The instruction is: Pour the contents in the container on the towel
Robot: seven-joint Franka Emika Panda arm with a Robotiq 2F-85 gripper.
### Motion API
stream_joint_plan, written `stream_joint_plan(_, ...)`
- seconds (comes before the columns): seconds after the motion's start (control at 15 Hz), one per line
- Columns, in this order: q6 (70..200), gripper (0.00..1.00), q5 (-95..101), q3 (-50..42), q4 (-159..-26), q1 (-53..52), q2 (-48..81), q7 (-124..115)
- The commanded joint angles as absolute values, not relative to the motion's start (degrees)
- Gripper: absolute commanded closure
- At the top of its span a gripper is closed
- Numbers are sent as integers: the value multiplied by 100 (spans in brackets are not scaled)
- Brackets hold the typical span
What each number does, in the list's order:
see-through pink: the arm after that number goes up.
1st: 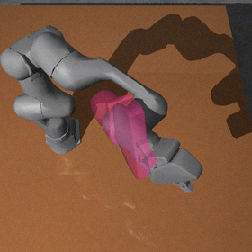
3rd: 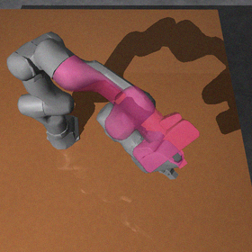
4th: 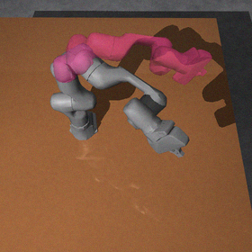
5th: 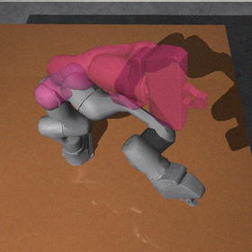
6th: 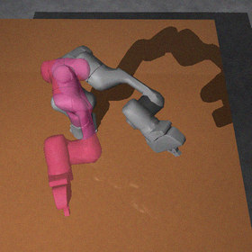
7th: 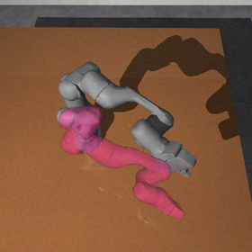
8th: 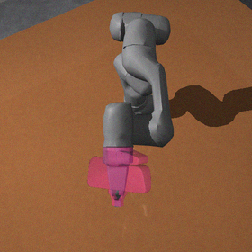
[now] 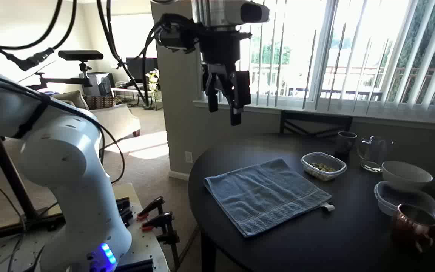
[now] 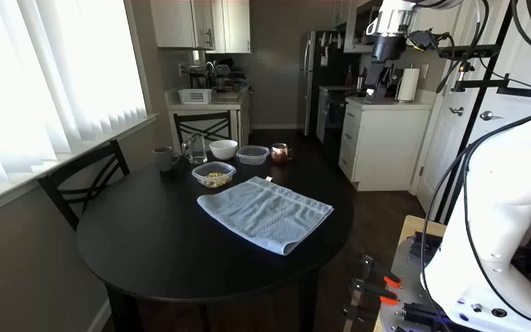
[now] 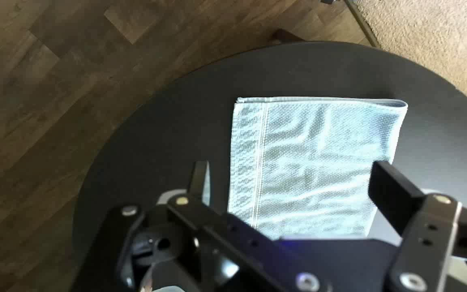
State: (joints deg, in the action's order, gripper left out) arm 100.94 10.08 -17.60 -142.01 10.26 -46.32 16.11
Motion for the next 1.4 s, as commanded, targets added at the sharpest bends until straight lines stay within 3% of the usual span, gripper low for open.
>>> stream_joint_plan(0.0,10082,0,999,-1751,-14188,1034,-4625,1616)
stream_joint_plan(0.93,10076,0,919,-1731,-14201,973,-4625,1616)
stream_joint_plan(1.13,10152,0,-474,-1435,-14458,586,-4719,879)
stream_joint_plan(1.33,11140,0,-1695,-823,-14741,353,-4374,-227)
